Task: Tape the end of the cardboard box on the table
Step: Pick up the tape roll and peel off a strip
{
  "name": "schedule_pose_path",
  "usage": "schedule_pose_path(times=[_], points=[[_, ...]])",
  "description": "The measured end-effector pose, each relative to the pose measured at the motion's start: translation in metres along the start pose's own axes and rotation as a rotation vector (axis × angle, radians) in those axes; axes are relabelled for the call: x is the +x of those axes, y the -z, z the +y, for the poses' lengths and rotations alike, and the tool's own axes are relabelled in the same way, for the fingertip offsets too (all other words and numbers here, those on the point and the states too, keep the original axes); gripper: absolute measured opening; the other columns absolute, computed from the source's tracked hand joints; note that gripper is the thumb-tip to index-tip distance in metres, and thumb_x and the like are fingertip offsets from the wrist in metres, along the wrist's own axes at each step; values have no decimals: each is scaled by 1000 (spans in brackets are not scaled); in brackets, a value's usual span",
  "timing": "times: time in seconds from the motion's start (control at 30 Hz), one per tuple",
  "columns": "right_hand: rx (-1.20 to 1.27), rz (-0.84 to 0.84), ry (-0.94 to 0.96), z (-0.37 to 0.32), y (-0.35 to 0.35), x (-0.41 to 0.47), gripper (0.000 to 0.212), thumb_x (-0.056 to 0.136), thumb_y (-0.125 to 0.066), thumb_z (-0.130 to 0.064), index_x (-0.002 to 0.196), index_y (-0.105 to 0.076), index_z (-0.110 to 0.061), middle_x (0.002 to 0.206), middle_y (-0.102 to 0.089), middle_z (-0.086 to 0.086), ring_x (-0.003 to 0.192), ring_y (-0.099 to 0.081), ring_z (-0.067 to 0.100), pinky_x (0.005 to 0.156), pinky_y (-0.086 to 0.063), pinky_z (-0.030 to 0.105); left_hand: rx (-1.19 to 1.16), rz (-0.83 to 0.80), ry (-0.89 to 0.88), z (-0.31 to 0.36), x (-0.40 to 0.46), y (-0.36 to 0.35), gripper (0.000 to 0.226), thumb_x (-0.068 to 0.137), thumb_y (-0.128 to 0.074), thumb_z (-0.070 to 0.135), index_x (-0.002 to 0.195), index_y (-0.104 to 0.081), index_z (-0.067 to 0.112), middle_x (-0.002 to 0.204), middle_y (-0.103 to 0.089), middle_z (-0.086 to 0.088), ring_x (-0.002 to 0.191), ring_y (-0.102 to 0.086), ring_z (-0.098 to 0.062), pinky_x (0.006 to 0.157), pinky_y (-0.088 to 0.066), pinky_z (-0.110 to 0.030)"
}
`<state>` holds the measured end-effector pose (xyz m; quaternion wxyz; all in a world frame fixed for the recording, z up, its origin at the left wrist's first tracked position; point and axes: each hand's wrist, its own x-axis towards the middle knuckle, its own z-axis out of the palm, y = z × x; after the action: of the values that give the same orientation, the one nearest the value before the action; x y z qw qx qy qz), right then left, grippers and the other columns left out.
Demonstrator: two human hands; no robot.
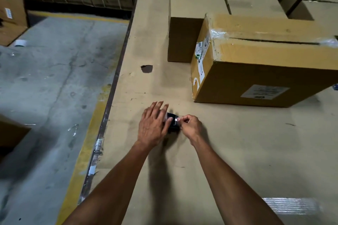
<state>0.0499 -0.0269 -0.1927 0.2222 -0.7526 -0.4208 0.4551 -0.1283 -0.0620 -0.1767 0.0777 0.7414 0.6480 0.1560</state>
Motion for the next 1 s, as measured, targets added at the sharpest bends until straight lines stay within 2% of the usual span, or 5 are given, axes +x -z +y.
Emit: schedule_pose_path(times=[0.13,0.33,0.6,0.8,1.0], points=[[21,21,-12,-1,-2,2,18,85,-83,-30,70,-74,-24,88,-81,-5,85,-78,21,86,-65,45,-18,3,12,2,1,-5,60,108,-49,48,159,-49,17,169,-41,-12,160,-30,-34,123,-37,-57],[-11,41,-31,3,-5,9,22,82,-82,-18,65,-71,-25,90,-80,-1,87,-77,23,84,-66,45,-147,28,14,-7,0,-4,61,111,-40,46,164,-41,16,172,-35,-12,163,-22,-32,131,-29,-51],[210,0,-109,-12,5,-11,24,93,-70,0,75,-63,-15,89,-75,11,88,-77,27,85,-65,46,-529,-2,145,-25,-5,2,63,112,-41,49,170,-26,31,178,-18,7,165,-8,-9,130,-14,-36],[316,-28,-123,-15,9,-20,22,99,-54,8,86,-56,-9,93,-72,16,90,-76,30,87,-65,43,-263,1,131,-13,2,2,67,110,-39,50,170,-27,24,179,-20,-2,165,-15,-20,132,-19,-42],[269,-28,-92,-21,13,-22,24,95,-57,6,81,-56,-13,105,-73,21,102,-75,35,93,-63,47,-74,13,32,4,5,-3,61,108,-47,46,164,-43,21,178,-24,-7,166,-16,-26,133,-23,-51]])
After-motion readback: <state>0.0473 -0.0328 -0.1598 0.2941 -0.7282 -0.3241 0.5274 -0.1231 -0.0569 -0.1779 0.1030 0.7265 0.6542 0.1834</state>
